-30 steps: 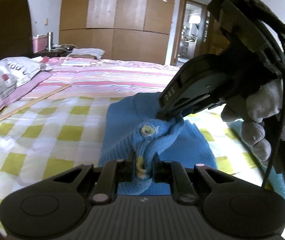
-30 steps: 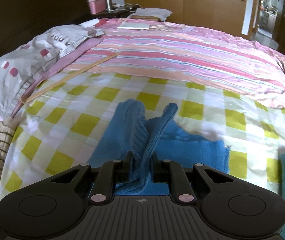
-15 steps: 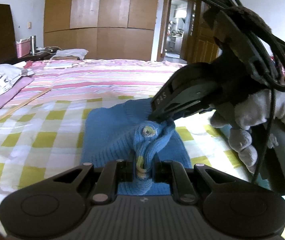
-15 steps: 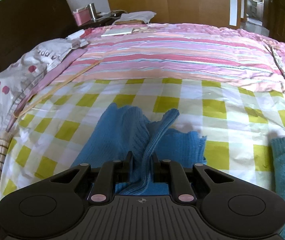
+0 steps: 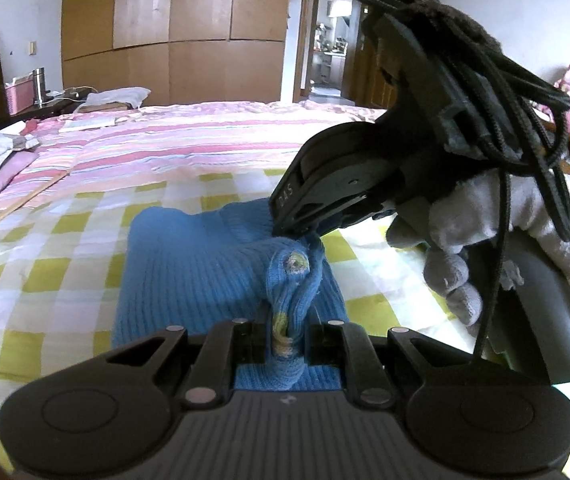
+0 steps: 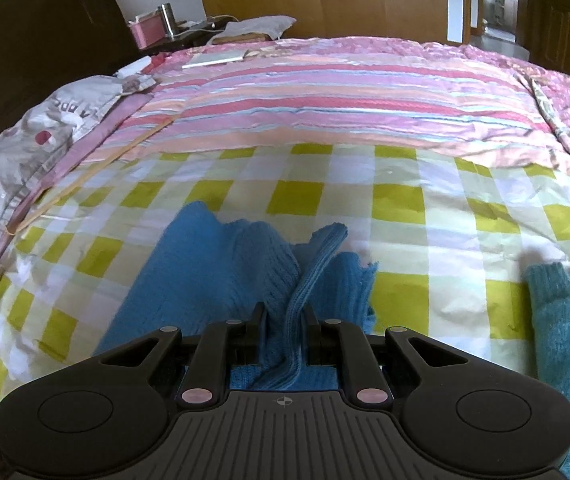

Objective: Fold small clothes
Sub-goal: 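Fold the lifted sweater edge over toward the middle with the right gripper, then lay the folded edge down and open the right gripper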

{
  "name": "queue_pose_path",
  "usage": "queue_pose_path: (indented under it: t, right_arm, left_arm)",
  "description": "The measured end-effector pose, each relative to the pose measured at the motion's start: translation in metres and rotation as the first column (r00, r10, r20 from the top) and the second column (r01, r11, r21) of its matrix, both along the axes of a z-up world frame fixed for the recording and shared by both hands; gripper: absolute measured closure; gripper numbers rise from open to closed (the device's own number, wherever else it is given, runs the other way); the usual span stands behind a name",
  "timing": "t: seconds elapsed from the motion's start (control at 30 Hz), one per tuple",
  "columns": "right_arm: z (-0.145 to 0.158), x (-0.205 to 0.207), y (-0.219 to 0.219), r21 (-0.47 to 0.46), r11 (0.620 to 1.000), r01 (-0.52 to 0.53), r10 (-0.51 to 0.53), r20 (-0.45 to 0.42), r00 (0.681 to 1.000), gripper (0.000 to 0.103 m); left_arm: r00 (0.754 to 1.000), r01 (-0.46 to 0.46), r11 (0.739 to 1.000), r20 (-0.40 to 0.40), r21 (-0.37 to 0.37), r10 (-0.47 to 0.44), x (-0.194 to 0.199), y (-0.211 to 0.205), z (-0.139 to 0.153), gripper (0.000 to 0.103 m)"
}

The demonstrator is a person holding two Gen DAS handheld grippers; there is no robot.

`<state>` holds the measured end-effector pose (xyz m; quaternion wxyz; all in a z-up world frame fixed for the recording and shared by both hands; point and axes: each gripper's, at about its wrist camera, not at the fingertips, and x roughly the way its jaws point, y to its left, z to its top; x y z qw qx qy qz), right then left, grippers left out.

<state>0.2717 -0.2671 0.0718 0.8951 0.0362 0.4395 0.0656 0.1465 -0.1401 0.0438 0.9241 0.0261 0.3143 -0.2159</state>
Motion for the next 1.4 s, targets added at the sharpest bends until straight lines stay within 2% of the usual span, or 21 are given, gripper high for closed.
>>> queue_pose_path:
  t: [0.27,0.63,0.7,0.9,1.1,1.3,1.4]
  right_arm:
    - [-0.012,-0.004,-0.014,0.016,1.0,0.018,-0.018,-0.001,1.0,0.089]
    - [-0.015,0.002,-0.032,0.063,0.998,0.025,-0.026,0.015,1.0,0.089]
    - [-0.021,0.002,-0.036,0.074,0.997,0.033,-0.033,-0.001,0.999,0.082]
    - [-0.024,-0.01,-0.06,0.156,0.985,0.07,-0.071,-0.003,0.997,0.072]
    - [-0.018,-0.038,-0.072,0.242,0.967,0.074,-0.075,-0.005,0.997,0.07]
    - [-0.011,-0.066,-0.07,0.277,0.959,0.058,-0.063,0.01,0.998,0.066]
    - [-0.006,-0.077,-0.07,0.306,0.951,0.045,-0.053,0.018,0.998,0.058]
  left_arm:
    - [1.0,0.025,0.999,-0.007,0.026,-0.024,-0.006,-0.017,-0.01,0.083]
    - [0.999,0.05,0.999,0.012,0.02,-0.05,-0.005,-0.035,-0.007,0.082]
    - [0.998,0.068,0.997,-0.004,0.026,-0.068,-0.004,-0.042,-0.012,0.078]
    - [0.993,0.109,0.994,-0.049,0.007,-0.109,-0.008,-0.045,-0.02,0.067]
    - [0.992,0.123,0.992,-0.042,0.016,-0.123,-0.013,-0.041,-0.012,0.064]
    - [0.991,0.133,0.991,-0.025,0.016,-0.133,-0.027,-0.029,-0.001,0.064]
    - [0.991,0.133,0.991,-0.013,0.032,-0.133,-0.034,-0.02,0.003,0.064]
